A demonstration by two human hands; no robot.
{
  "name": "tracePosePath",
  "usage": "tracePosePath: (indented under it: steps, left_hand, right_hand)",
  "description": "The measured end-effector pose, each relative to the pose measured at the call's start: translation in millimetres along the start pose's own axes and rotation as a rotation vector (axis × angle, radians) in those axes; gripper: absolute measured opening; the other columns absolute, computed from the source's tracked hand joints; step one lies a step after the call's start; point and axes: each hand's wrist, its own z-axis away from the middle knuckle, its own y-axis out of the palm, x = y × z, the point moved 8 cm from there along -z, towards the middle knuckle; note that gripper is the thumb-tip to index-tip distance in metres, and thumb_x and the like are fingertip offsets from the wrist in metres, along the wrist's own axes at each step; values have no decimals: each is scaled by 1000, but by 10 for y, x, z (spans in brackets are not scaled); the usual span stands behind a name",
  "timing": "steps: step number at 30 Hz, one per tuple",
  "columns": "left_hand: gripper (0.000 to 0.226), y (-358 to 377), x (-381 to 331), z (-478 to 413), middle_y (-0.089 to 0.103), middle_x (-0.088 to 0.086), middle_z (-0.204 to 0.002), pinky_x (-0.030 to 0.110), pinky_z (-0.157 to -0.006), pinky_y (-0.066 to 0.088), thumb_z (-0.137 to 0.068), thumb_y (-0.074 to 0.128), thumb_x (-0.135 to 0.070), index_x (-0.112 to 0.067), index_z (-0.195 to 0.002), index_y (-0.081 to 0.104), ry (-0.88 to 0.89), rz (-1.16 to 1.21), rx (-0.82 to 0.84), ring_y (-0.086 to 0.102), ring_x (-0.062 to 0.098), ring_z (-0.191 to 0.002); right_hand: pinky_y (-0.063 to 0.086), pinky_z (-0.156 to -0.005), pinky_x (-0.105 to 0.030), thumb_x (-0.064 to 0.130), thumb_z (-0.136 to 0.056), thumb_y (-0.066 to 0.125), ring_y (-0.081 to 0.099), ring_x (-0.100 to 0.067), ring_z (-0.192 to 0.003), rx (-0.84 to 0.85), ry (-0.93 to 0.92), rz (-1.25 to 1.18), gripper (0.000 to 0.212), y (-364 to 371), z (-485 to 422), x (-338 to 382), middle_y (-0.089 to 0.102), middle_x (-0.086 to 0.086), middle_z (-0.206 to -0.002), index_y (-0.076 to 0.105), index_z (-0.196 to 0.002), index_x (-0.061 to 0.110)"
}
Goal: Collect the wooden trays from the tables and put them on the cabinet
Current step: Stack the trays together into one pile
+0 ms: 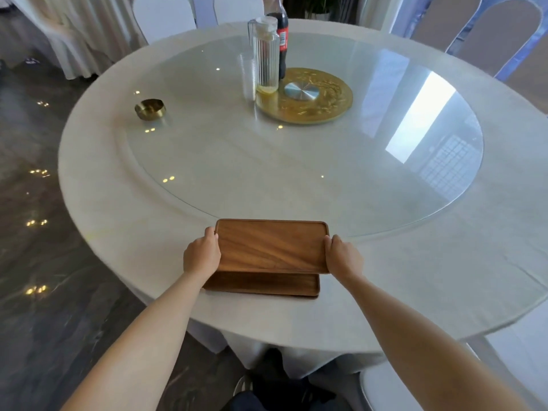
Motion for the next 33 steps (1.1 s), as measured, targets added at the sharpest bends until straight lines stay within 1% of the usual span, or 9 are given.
tracePosePath:
  steps: [4, 8, 12, 16, 19, 24, 28, 30, 33]
  left_hand:
    - [34, 172, 249, 54, 68, 22, -98, 41, -72, 51, -100, 27, -21, -2, -121, 45, 24, -32, 68, 64, 38, -89]
    - [34, 274, 350, 49, 67, 23, -100, 42, -70, 48, -100, 27, -21, -2, -120, 45, 48, -60, 105, 63, 40, -90]
    - [33, 346, 361, 58, 67, 21, -98, 40, -65, 47, -100, 26, -21, -2, -120, 44, 75, -76, 129, 64, 38, -86]
    - [33, 405, 377, 58, 67, 21, -96, 36, -61, 42, -100, 26, -21, -2, -121, 44, 73, -64, 134, 64, 37, -84]
    - [33, 418, 369, 49, 68, 21, -94, 36, -60, 42, -100, 26, -21, -2, -120, 44, 78, -61, 133, 64, 37, -83]
    - [33, 427, 385, 43, 67, 22, -97, 39, -66, 46, -99, 25, -23, -4, -121, 42, 48, -41, 159, 63, 39, -87]
    - [44, 458, 464, -1, 65, 19, -110, 37, -73, 44, -98, 23, -37, -9, -127, 39, -24, -23, 242, 60, 37, -98]
    - [51, 501, 538, -2, 61, 18, -118, 39, -80, 44, -96, 22, -46, -9, -127, 40, -91, 5, 304, 57, 37, -105]
    - [58, 587, 580, 14, 60, 18, -118, 43, -87, 46, -93, 24, -54, -8, -125, 40, -125, 55, 402, 56, 37, -106]
  right_hand:
    - [36, -67, -34, 34, -99, 22, 61, -38, -94, 51, -13, 80, 45, 266, 143, 73, 67, -21, -100, 54, -94, 3]
    - [41, -72, -36, 32, -100, 22, 62, -37, -96, 80, -9, 143, 44, 407, 249, 72, 66, -20, -103, 54, -97, 3]
    - [36, -66, -34, 31, -99, 21, 62, -36, -92, 82, -3, 163, 41, 445, 287, 47, 67, -19, -99, 52, -94, 4]
    - [36, -65, -34, 31, -100, 21, 63, -37, -91, 81, 14, 178, 41, 430, 286, 35, 68, -20, -98, 52, -94, 5]
    - [36, -65, -33, 31, -100, 21, 63, -38, -90, 79, 17, 182, 40, 420, 280, 29, 68, -20, -98, 50, -93, 5]
    - [36, -65, -34, 32, -100, 21, 62, -38, -93, 92, 26, 187, 38, 407, 281, 40, 67, -20, -100, 49, -98, 6]
    - [36, -65, -35, 36, -99, 23, 62, -39, -94, 116, 41, 161, 32, 372, 285, 48, 67, -21, -100, 41, -96, 9]
    - [37, -68, -37, 39, -98, 24, 61, -39, -96, 131, 83, 127, 38, 362, 294, 31, 66, -21, -103, 41, -104, 6]
    - [37, -70, -37, 43, -97, 24, 59, -38, -101, 163, 172, 80, 45, 384, 330, -22, 64, -19, -108, 44, -109, 5]
